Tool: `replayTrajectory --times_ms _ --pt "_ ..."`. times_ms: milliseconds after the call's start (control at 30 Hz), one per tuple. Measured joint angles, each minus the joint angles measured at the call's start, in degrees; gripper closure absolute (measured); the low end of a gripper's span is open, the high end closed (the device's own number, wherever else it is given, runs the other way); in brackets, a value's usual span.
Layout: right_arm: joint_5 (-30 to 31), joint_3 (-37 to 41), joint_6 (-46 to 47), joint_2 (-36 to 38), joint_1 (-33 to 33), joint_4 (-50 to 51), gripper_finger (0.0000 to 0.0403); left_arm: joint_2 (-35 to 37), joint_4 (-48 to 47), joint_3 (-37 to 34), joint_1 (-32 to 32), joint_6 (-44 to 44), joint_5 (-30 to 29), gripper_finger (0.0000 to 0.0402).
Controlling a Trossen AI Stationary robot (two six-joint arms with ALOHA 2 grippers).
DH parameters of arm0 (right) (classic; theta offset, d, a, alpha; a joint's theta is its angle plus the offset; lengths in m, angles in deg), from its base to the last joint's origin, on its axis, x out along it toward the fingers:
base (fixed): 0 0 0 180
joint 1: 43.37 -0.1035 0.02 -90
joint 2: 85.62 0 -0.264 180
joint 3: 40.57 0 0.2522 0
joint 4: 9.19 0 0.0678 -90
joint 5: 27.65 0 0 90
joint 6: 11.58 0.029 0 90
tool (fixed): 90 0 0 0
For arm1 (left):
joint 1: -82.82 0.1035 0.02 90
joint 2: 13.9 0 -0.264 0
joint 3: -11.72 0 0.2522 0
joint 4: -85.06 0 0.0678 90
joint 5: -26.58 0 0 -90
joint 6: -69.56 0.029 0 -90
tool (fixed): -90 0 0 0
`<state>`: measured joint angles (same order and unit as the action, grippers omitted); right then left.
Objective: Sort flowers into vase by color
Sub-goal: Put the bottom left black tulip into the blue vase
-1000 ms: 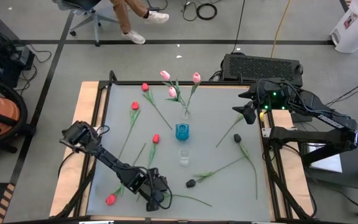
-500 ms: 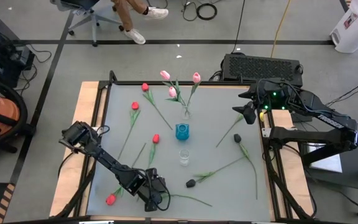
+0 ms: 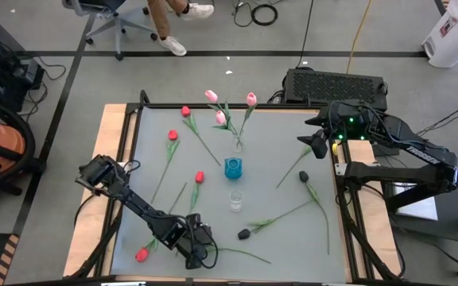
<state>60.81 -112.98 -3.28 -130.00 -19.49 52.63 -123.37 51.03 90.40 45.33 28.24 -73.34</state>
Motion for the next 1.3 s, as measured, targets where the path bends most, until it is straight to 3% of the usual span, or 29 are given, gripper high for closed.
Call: replayTrajectory --times_ms 1033,1300 --pt "0.0 0.0 0.0 0.0 0.0 0.0 0.0064 0.0 0.5 -0.1 0.0 -0.3 3.5 0.0386" --pt "0.0 0.0 0.0 0.0 0.0 0.0 0.0064 0.0 0.5 -0.1 0.0 -0.3 4.0 0.0389"
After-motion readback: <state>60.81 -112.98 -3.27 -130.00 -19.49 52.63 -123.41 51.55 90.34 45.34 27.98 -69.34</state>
